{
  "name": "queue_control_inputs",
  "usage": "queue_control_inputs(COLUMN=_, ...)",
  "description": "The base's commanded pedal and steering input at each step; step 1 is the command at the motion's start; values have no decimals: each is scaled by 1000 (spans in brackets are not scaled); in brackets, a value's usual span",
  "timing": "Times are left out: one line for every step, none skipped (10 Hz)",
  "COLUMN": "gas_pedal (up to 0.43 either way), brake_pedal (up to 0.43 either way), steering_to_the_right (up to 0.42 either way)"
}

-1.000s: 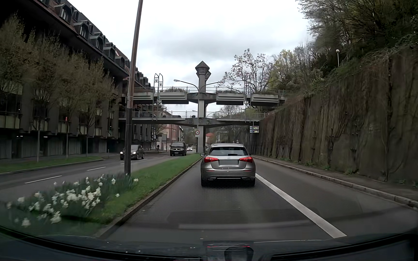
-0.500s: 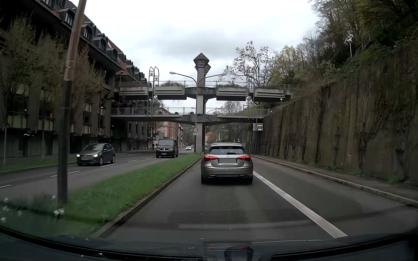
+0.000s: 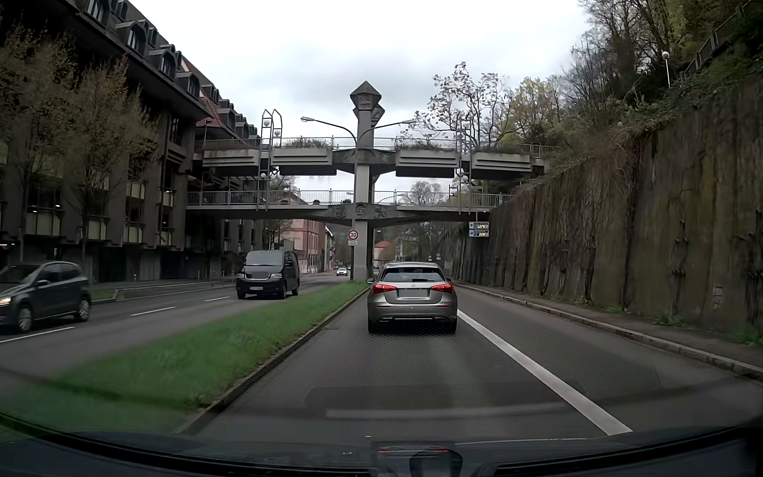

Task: Follow the waypoints while adhering to traffic rules and regulations

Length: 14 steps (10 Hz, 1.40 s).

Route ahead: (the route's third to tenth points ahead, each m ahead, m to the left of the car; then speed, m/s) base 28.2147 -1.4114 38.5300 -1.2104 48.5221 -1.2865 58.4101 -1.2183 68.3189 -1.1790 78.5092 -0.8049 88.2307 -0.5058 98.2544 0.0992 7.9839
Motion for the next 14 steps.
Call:
queue_control_inputs(gas_pedal=98, brake_pedal=0, steering_to_the_right=0)
queue_control_inputs(gas_pedal=118, brake_pedal=0, steering_to_the_right=0)
queue_control_inputs(gas_pedal=118, brake_pedal=0, steering_to_the_right=0)
queue_control_inputs(gas_pedal=118, brake_pedal=0, steering_to_the_right=0)
queue_control_inputs(gas_pedal=118, brake_pedal=0, steering_to_the_right=0)
queue_control_inputs(gas_pedal=118, brake_pedal=0, steering_to_the_right=0)
queue_control_inputs(gas_pedal=118, brake_pedal=0, steering_to_the_right=0)
queue_control_inputs(gas_pedal=118, brake_pedal=0, steering_to_the_right=0)
queue_control_inputs(gas_pedal=118, brake_pedal=0, steering_to_the_right=0)
queue_control_inputs(gas_pedal=118, brake_pedal=0, steering_to_the_right=1)
queue_control_inputs(gas_pedal=118, brake_pedal=0, steering_to_the_right=0)
queue_control_inputs(gas_pedal=118, brake_pedal=0, steering_to_the_right=1)
queue_control_inputs(gas_pedal=118, brake_pedal=0, steering_to_the_right=1)
queue_control_inputs(gas_pedal=118, brake_pedal=0, steering_to_the_right=1)
